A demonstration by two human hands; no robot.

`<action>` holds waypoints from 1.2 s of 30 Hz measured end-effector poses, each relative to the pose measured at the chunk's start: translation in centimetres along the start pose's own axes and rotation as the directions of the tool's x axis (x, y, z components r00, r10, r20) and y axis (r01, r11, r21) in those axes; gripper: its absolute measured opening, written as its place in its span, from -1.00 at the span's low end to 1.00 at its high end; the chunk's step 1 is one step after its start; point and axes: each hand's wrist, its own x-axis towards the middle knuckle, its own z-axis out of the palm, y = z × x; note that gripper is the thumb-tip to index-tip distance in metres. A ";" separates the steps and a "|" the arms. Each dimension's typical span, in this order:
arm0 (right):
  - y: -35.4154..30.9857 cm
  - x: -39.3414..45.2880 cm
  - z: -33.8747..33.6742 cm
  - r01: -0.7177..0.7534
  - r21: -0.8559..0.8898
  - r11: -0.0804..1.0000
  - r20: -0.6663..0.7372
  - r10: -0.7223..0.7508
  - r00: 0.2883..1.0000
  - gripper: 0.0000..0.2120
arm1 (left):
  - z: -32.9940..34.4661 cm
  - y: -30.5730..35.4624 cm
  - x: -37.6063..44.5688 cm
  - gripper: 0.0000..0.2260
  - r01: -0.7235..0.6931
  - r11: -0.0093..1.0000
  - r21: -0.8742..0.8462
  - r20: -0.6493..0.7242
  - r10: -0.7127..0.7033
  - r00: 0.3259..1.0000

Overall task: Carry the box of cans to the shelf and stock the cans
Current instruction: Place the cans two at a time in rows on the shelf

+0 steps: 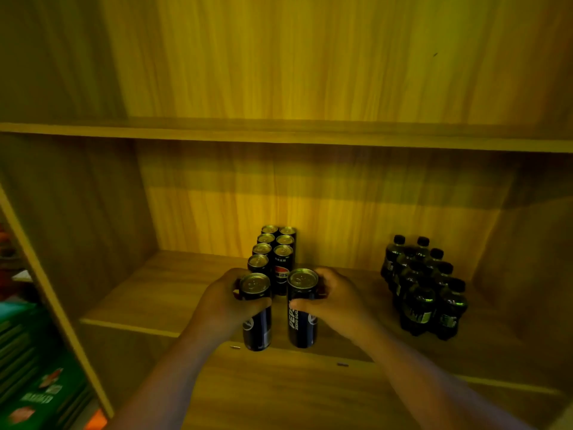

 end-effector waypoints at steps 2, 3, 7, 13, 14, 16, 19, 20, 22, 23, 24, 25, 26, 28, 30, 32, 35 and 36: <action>0.3 1.1 0.6 0.004 0.003 1.000 -0.007 -0.004 1.000 -0.50 | -0.1 -0.5 1.1 -0.62 -0.013 1.000 0.011 0.006 0.013 1.000; 0.6 1.7 0.9 -0.002 0.010 1.000 -0.018 0.002 1.000 -0.50 | -0.2 -0.7 1.8 -0.61 -0.015 1.000 0.014 0.012 0.015 1.000; 1.6 3.8 2.7 -0.015 0.018 1.000 -0.051 0.016 0.999 -0.50 | -0.9 -2.0 3.9 -0.59 -0.017 1.000 0.006 0.024 0.017 1.000; 2.5 6.7 5.0 -0.036 0.059 0.998 -0.092 0.041 0.995 -0.44 | -1.0 -4.0 6.0 -0.59 -0.022 0.999 -0.035 0.059 0.024 0.998; 2.8 7.0 5.3 -0.038 0.068 0.997 -0.101 0.045 0.994 -0.44 | -0.9 -4.4 6.2 -0.59 -0.022 0.999 -0.037 0.061 0.024 0.998; 3.2 7.6 6.0 -0.044 0.085 0.995 -0.125 0.054 0.991 -0.47 | -0.4 -5.4 6.7 -0.59 -0.021 0.999 -0.044 0.060 0.023 0.998; 3.8 8.3 6.7 -0.055 0.119 0.991 -0.154 0.073 0.985 -0.53 | 0.4 -6.9 7.3 -0.56 -0.006 0.999 -0.054 0.041 0.008 0.999; 4.1 8.5 6.8 -0.058 0.125 0.990 -0.158 0.077 0.984 -0.53 | 0.7 -7.3 7.4 -0.55 0.000 0.998 -0.058 0.033 0.002 0.999; 4.7 9.0 7.0 -0.071 0.125 0.990 -0.167 0.092 0.982 -0.52 | 1.2 -7.9 7.8 -0.53 0.015 0.997 -0.071 0.016 -0.014 1.000; 5.0 9.3 7.1 -0.080 0.123 0.989 -0.173 0.101 0.980 -0.51 | 1.4 -8.2 8.0 -0.52 0.023 0.997 -0.073 0.009 -0.022 1.000; 5.5 9.6 7.2 -0.090 0.120 0.989 -0.177 0.111 0.978 -0.50 | 1.5 -8.5 8.2 -0.52 0.028 0.997 -0.072 0.008 -0.027 1.000; 5.9 9.9 7.3 -0.099 0.118 0.988 -0.180 0.119 0.976 -0.49 | 1.6 -8.7 8.4 -0.52 0.030 0.997 -0.069 0.010 -0.030 1.000; 6.3 10.2 7.4 -0.106 0.118 0.987 -0.181 0.126 0.975 -0.48 | 1.8 -9.0 8.7 -0.52 0.026 0.997 -0.067 0.014 -0.025 1.000; 6.8 10.7 7.7 -0.117 0.127 0.985 -0.182 0.139 0.974 -0.47 | 2.1 -9.4 9.1 -0.52 0.017 0.998 -0.059 0.020 -0.016 1.000; 7.1 11.1 8.0 -0.119 0.136 0.984 -0.194 0.144 0.970 -0.46 | 2.4 -9.6 9.4 -0.52 0.016 0.998 -0.059 0.025 -0.015 1.000; 7.3 11.6 8.3 -0.119 0.124 0.985 -0.223 0.144 0.964 -0.43 | 2.7 -9.8 9.7 -0.53 0.013 0.998 -0.068 0.016 -0.012 1.000; 7.8 12.5 8.7 -0.111 0.114 0.987 -0.256 0.137 0.957 -0.45 | 3.1 -10.2 10.2 -0.55 0.000 0.997 -0.080 -0.002 -0.001 1.000; 7.8 12.7 8.7 -0.111 0.116 0.987 -0.259 0.138 0.956 -0.46 | 3.2 -10.3 10.4 -0.58 0.000 0.996 -0.090 0.001 0.000 1.000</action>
